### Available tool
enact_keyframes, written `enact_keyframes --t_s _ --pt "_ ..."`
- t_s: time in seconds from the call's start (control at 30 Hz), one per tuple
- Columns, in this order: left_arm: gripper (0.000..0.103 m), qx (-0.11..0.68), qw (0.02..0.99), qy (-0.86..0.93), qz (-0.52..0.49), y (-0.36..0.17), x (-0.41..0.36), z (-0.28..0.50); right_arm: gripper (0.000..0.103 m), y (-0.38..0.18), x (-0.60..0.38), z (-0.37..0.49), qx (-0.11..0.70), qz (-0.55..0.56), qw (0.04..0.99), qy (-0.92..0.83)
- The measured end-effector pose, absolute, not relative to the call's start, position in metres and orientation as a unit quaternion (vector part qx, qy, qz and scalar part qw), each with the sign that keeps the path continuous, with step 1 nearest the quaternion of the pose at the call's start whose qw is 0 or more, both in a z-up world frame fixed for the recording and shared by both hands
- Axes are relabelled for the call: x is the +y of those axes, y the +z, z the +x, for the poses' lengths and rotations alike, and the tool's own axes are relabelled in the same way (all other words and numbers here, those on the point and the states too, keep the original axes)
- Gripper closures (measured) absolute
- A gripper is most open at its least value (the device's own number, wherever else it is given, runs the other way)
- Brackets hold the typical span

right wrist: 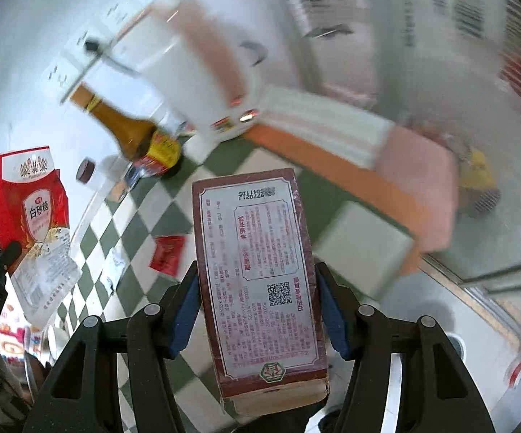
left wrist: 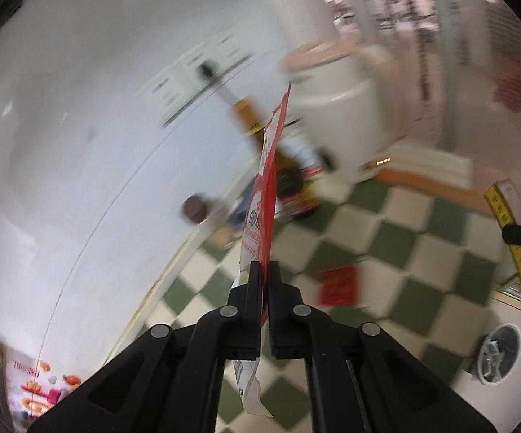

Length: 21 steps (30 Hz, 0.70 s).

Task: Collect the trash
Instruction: 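Carry the sugar bag and medicine box to the bin and release them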

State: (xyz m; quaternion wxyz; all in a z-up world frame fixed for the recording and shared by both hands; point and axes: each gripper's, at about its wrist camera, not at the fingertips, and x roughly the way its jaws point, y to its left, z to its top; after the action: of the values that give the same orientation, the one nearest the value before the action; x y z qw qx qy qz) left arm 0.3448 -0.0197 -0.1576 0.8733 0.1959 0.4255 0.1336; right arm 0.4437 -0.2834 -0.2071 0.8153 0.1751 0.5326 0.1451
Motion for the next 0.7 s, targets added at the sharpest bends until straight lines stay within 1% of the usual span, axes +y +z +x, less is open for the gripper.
enact_keyframes --t_s 0.1,0.23,0.3,0.4,0.53,0.63,0.7 --pt "0.103 0.415 0.883 0.08 0.205 -0.148 -0.077 0.338 0.041 -0.208 -0.335 0.412 0.523 0.2 0.821 0.112" --pt "0.103 0.413 0.885 -0.011 0.217 -0.155 -0.164 0.328 0.041 -0.22 -0.414 0.353 0.513 0.236 0.823 0.052" --pt "0.103 0.417 0.878 -0.065 0.225 -0.166 -0.216 0.322 0.041 -0.231 -0.45 0.32 0.513 0.253 0.82 0.022" --pt "0.103 0.437 0.858 -0.141 0.23 -0.197 -0.285 0.31 0.041 -0.261 -0.504 0.264 0.518 0.284 0.806 -0.031" --pt "0.103 0.5 0.801 -0.237 0.227 -0.271 -0.368 0.292 0.041 -0.328 -0.564 0.188 0.54 0.328 0.768 -0.105" --pt "0.103 0.569 0.739 -0.289 0.215 -0.348 -0.415 0.278 0.041 -0.392 -0.593 0.14 0.559 0.364 0.73 -0.149" --pt "0.103 0.62 0.691 -0.309 0.204 -0.414 -0.442 0.271 0.041 -0.442 -0.61 0.112 0.571 0.387 0.703 -0.173"
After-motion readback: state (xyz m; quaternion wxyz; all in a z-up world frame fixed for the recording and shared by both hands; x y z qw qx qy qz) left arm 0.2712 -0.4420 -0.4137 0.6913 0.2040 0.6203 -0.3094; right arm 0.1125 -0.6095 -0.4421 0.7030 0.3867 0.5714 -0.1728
